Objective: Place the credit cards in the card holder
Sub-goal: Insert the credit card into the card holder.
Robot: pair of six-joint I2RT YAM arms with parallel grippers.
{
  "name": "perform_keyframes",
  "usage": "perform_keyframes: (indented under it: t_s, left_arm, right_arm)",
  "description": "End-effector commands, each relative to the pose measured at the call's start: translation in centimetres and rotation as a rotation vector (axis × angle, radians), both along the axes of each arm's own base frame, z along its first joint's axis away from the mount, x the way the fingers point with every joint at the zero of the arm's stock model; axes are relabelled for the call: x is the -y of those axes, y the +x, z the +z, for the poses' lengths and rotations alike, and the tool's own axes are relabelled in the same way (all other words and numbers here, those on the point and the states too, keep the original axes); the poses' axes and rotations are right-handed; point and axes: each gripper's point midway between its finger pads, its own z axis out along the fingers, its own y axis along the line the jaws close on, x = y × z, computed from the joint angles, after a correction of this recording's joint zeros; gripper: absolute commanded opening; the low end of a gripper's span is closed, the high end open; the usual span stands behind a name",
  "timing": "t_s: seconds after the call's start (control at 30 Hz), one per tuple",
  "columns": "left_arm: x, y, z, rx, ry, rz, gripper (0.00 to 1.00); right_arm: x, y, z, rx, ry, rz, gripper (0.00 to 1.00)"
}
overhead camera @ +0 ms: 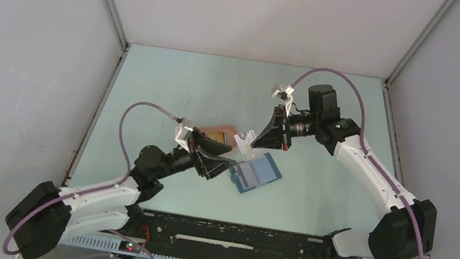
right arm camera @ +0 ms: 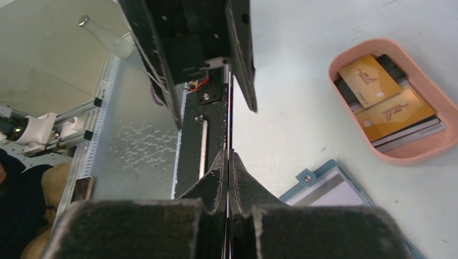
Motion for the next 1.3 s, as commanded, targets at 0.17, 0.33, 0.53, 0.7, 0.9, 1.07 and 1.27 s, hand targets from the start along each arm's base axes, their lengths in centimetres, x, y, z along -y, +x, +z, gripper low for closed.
perform_keyframes:
  t_s: [0.17,0.33,0.53,0.7,0.9,1.07,1.27]
  left_arm:
    - [3.1,-0.2,3.6,0.109,-0.076,-0.069,0.56]
    - [3.9,-0.3,3.8,0.096,-0.107,-0.101,0.45]
    - [4.4,0.3,3.7,0.080,-0.107,-0.095,0.17]
    - [4.6,0.5,3.4,0.053,-0.105,-0.095,0.00]
    - [4.6,0.2,1.4,-0.004,-0.018,-0.117,0.00]
    - [4.0,-0.3,-0.5,-0.069,0.111,-0.155,0.00]
    - [3.5,-1.6,-0.6,-0.077,0.199,-0.240,0.00]
  right_arm:
    - [0.1,-1.0,1.8,0.004,0.063,0.043,0.00]
    - [0.1,-1.1,1.7,-0.010,0.071,0.048,0.00]
    - [0.2,-1.1,1.7,-0.020,0.074,0.055,0.00]
    - [0.2,-1.1,1.6,-0.023,0.073,0.058,0.00]
    - [0.7,-0.5,1.6,0.014,0.064,0.022,0.39]
    - [1.6,-0.2,2.0,0.060,0.065,0.000,0.59]
    - [1.7,0.0,1.3,0.054,0.036,0.010,0.68]
